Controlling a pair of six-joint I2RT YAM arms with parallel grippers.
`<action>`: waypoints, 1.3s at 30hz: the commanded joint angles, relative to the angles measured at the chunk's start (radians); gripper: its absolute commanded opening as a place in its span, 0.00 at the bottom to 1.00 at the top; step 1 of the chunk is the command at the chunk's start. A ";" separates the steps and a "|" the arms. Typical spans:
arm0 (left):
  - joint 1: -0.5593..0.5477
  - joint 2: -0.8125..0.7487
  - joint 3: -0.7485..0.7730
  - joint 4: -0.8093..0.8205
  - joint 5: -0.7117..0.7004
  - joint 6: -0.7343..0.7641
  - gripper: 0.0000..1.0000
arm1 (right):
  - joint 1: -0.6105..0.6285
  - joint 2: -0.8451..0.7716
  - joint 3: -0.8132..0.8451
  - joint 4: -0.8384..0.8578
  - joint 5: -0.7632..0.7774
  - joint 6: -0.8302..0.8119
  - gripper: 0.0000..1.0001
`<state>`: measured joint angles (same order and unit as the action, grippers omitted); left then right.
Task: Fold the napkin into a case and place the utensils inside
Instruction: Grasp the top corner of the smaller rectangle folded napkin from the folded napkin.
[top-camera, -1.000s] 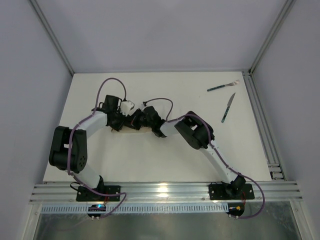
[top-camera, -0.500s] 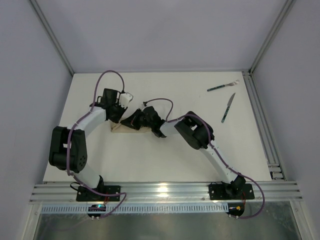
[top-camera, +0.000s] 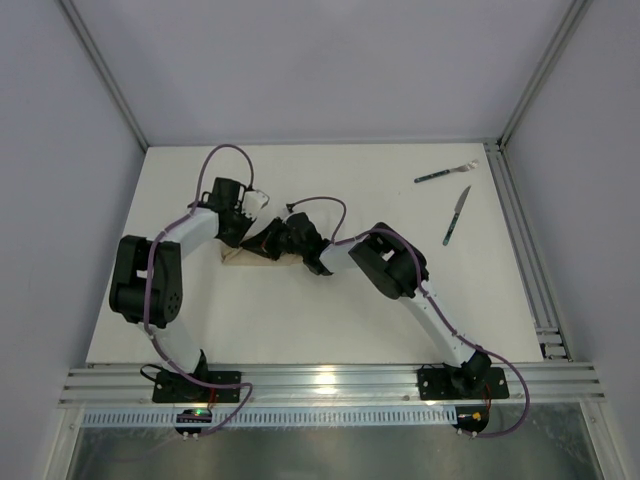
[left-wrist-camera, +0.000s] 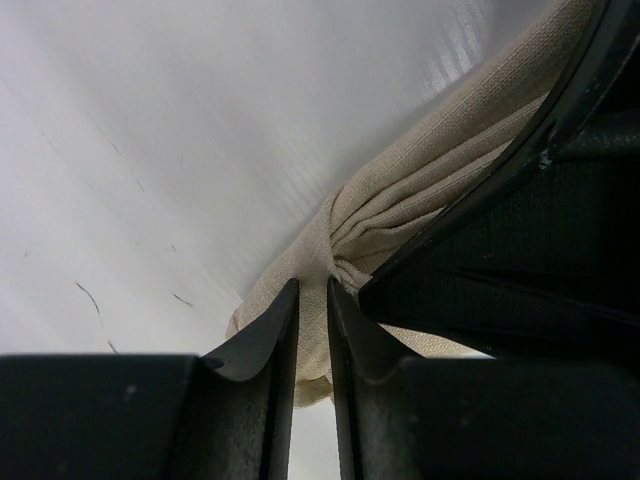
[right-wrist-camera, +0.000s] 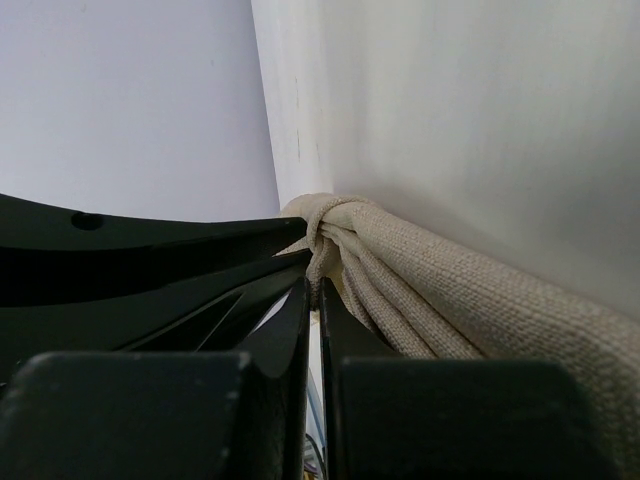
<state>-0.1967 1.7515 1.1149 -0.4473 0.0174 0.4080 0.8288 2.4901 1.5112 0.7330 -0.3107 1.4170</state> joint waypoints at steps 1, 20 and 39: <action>-0.004 -0.017 0.031 -0.010 0.047 -0.009 0.20 | 0.016 0.036 0.017 -0.004 0.018 -0.001 0.04; -0.018 -0.003 0.057 -0.047 0.090 0.017 0.29 | 0.016 0.035 0.001 0.008 0.016 0.010 0.04; -0.020 0.031 0.065 -0.076 0.069 0.026 0.15 | 0.016 0.032 -0.011 0.020 0.018 0.022 0.04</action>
<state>-0.2066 1.7588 1.1576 -0.4915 0.0643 0.4282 0.8291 2.4920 1.5089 0.7414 -0.3107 1.4357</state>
